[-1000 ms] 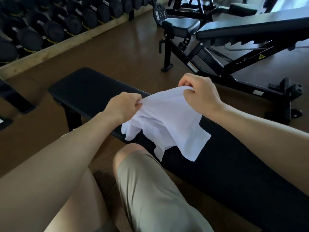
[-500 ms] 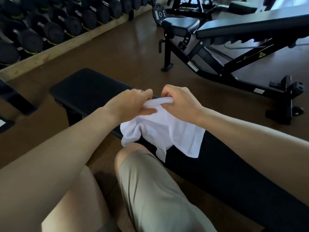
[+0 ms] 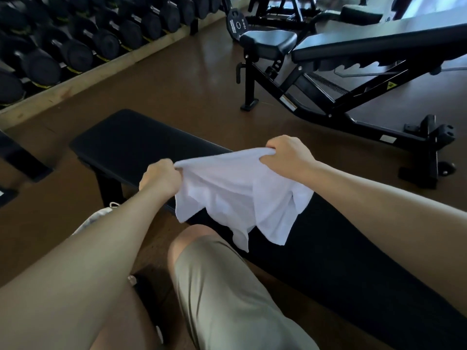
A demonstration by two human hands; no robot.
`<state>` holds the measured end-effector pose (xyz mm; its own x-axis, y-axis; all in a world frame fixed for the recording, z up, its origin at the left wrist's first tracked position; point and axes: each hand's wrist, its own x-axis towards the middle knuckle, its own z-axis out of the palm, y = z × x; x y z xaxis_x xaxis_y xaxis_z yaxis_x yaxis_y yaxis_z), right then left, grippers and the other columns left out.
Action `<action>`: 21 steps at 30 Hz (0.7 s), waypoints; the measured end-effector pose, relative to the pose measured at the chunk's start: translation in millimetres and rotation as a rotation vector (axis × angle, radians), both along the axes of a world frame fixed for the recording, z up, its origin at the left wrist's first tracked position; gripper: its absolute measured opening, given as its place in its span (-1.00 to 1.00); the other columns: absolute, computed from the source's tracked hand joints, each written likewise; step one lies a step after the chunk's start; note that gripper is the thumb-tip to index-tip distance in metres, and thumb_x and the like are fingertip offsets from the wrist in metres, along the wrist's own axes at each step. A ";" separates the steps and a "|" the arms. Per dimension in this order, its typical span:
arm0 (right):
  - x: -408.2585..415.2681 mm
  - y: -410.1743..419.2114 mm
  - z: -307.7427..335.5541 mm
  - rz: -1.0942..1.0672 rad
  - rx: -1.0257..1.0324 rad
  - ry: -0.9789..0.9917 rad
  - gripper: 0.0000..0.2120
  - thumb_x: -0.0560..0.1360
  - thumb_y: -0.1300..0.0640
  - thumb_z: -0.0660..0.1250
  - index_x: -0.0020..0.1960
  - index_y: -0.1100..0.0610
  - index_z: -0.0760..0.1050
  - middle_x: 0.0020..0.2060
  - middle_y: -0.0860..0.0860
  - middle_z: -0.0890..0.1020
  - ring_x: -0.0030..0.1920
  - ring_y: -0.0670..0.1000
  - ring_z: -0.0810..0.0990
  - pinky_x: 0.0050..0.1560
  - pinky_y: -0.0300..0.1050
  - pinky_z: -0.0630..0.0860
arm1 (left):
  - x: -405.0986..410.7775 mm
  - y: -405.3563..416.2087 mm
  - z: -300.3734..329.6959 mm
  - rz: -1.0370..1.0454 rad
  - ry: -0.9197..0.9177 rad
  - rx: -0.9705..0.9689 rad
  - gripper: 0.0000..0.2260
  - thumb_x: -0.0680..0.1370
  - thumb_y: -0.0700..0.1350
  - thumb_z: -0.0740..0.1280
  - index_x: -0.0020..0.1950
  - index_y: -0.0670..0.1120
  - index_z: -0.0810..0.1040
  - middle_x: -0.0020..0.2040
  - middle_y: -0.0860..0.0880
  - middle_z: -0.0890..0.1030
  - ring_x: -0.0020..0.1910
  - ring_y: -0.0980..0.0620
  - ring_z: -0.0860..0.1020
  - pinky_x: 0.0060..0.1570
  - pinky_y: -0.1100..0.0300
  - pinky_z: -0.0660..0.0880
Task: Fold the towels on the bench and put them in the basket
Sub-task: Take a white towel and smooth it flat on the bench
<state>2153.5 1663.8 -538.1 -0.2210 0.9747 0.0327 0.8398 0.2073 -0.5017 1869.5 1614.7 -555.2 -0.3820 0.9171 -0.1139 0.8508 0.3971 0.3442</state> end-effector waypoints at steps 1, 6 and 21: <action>4.1 6.7 3.5 -0.040 0.028 -0.041 -0.79 0.50 0.14 0.31 -0.29 0.14 0.40 -0.34 0.05 0.50 -0.31 0.09 0.47 -0.39 -0.15 0.29 | 3.3 9.0 10.5 0.011 -0.009 0.043 -0.84 0.64 -0.11 0.18 -0.02 -0.14 0.50 -0.05 -0.17 0.57 -0.18 -0.15 0.54 -0.32 0.08 0.39; 26.7 34.4 63.1 -0.235 0.418 -0.114 -0.88 0.51 0.06 0.28 -0.12 0.10 0.51 -0.27 -0.01 0.54 -0.22 0.08 0.47 -0.24 -0.09 0.30 | 20.3 62.0 104.0 0.069 -0.069 0.461 -0.81 0.67 -0.05 0.14 0.15 -0.13 0.45 0.11 -0.19 0.58 0.03 -0.21 0.56 -0.07 -0.03 0.47; -5.4 -110.5 -59.7 0.238 0.221 -0.367 -0.81 0.52 0.05 0.19 0.05 0.05 0.52 -0.26 -0.05 0.54 -0.34 0.06 0.56 -0.40 -0.12 0.44 | -62.3 13.7 -0.4 -0.187 0.669 -0.058 -0.69 0.59 -0.20 0.31 0.31 -0.07 0.36 0.01 -0.14 0.55 -0.06 -0.17 0.59 -0.09 -0.07 0.49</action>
<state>2148.2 1553.3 -597.9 -0.4728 0.8741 0.1113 0.8693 0.4833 -0.1035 1807.3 1628.4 -555.7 -0.2230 0.9740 0.0401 0.9286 0.2247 -0.2954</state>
